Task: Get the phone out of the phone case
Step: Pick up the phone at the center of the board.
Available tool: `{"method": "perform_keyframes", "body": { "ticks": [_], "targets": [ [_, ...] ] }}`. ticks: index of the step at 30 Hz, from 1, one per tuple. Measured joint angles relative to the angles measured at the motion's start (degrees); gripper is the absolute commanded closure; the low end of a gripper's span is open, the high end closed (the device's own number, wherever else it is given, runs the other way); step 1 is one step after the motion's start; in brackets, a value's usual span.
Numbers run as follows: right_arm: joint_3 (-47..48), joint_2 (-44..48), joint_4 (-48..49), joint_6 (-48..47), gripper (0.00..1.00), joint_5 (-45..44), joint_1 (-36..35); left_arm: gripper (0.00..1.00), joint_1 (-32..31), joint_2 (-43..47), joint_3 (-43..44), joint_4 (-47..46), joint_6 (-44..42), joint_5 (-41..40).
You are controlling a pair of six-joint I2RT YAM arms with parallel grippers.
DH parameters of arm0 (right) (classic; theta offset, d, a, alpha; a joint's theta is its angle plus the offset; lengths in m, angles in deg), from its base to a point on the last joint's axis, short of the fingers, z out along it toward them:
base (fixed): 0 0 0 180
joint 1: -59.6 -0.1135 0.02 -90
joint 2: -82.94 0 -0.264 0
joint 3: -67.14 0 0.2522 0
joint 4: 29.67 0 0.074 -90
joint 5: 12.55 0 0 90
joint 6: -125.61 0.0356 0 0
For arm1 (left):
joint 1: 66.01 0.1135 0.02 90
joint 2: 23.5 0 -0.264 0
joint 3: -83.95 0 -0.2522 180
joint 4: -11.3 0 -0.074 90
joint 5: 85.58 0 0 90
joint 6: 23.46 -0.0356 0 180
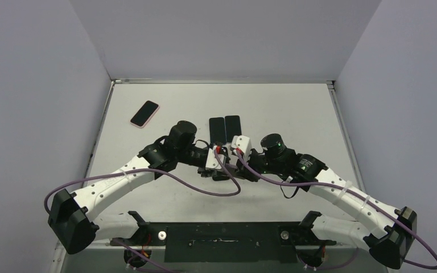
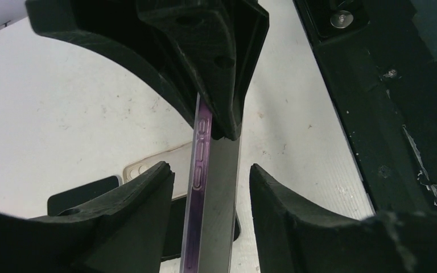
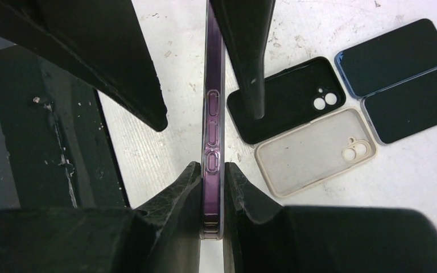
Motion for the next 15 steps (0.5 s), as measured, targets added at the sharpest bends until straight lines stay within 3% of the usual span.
{"method": "perform_keyframes", "body": {
  "ticks": [7, 9, 13, 15],
  "targets": [
    [0.72, -0.79, 1.25, -2.69, 1.0, 0.7, 0.0, 0.65, -0.02, -1.25, -0.68, -1.33, 2.27, 1.92],
    [0.74, -0.87, 1.53, -3.3, 1.0, 1.38, 0.0, 0.72, 0.0, -1.64, -0.85, -1.77, 2.75, 2.1],
    [0.72, -0.96, 1.55, -4.59, 1.0, 2.99, -0.02, 0.99, 0.07, -2.47, -0.87, -2.36, 3.37, 2.19],
    [0.7, -0.96, 1.55, -6.14, 0.93, 3.15, -0.04, 1.0, 0.17, -2.49, -0.87, -2.08, 4.31, 2.4]
  ]
}}
